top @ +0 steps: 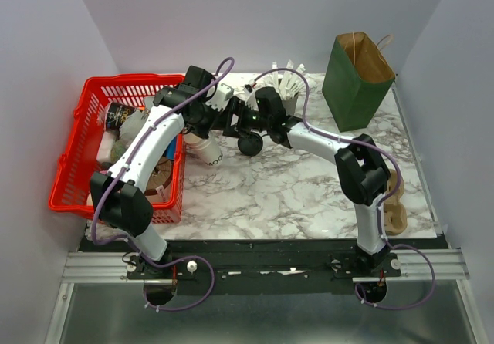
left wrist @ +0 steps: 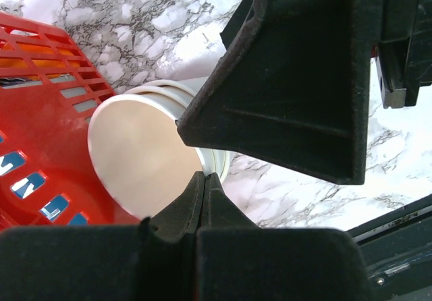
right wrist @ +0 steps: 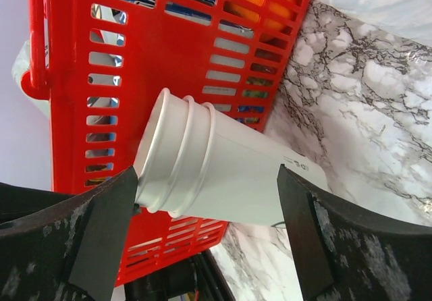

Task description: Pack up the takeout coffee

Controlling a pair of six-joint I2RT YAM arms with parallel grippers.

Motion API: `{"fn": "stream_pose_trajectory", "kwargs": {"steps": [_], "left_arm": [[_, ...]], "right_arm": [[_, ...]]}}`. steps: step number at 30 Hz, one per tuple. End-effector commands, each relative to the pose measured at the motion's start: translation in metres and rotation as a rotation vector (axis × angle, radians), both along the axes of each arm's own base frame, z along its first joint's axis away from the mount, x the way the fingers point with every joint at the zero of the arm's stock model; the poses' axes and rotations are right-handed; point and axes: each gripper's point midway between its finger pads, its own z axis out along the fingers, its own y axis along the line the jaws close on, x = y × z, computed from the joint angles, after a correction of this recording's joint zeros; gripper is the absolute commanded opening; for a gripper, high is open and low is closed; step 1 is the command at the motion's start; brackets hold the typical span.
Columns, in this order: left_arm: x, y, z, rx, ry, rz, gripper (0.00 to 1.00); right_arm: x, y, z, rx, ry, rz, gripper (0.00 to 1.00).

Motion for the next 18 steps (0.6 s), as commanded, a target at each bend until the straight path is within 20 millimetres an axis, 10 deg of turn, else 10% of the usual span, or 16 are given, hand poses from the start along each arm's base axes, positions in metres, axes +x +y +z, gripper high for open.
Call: {"fn": "stream_pose_trajectory", "kwargs": {"steps": [1, 18], "left_arm": [[0.001, 0.001, 0.005, -0.014, -0.01, 0.019, 0.0], [0.008, 0.007, 0.007, -0.023, -0.013, 0.048, 0.0]], "right_arm": [[-0.007, 0.005, 0.004, 0.065, 0.013, 0.038, 0.93], [-0.006, 0.003, 0.007, 0.073, -0.006, 0.066, 0.92]]}}
